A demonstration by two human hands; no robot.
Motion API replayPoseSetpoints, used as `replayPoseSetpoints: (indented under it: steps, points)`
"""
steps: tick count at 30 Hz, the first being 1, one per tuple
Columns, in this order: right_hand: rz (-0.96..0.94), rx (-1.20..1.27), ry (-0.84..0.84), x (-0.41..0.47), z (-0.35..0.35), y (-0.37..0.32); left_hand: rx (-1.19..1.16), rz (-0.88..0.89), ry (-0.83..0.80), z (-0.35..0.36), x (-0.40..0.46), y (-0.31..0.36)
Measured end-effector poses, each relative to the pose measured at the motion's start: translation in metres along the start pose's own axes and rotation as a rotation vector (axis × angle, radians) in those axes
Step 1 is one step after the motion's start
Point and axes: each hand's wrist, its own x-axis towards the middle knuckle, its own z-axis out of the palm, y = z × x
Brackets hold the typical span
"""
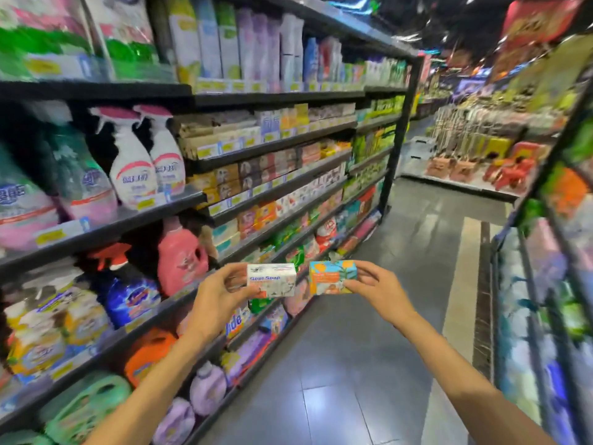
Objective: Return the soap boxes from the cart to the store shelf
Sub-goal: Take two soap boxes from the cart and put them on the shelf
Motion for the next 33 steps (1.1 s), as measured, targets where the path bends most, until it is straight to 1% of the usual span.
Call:
replayPoseSetpoints:
  steps: [5, 8, 11, 18, 22, 26, 33]
  points:
    - [-0.030, -0.035, 0.025, 0.045, -0.076, -0.003, 0.070, 0.089, 0.015, 0.073, 0.061, 0.034]
    - [-0.030, -0.049, 0.061, 0.075, -0.113, 0.001, 0.061, 0.096, 0.014, 0.105, 0.101, 0.043]
    - [-0.025, -0.044, 0.103, 0.107, -0.141, 0.009, 0.044, 0.100, -0.021, 0.132, 0.145, 0.045]
    - [-0.028, -0.048, 0.140, 0.206, -0.187, 0.041, 0.035, 0.134, -0.041, 0.193, 0.262, 0.034]
    - [-0.031, -0.068, 0.156, 0.273, -0.210, 0.051, 0.010, 0.135, -0.078, 0.225, 0.345, 0.021]
    - [-0.024, -0.083, 0.217, 0.348, -0.234, 0.058, 0.009, 0.145, -0.135, 0.254, 0.425, 0.016]
    - [-0.026, -0.063, 0.258, 0.465, -0.264, 0.080, 0.018, 0.126, -0.123, 0.295, 0.530, -0.003]
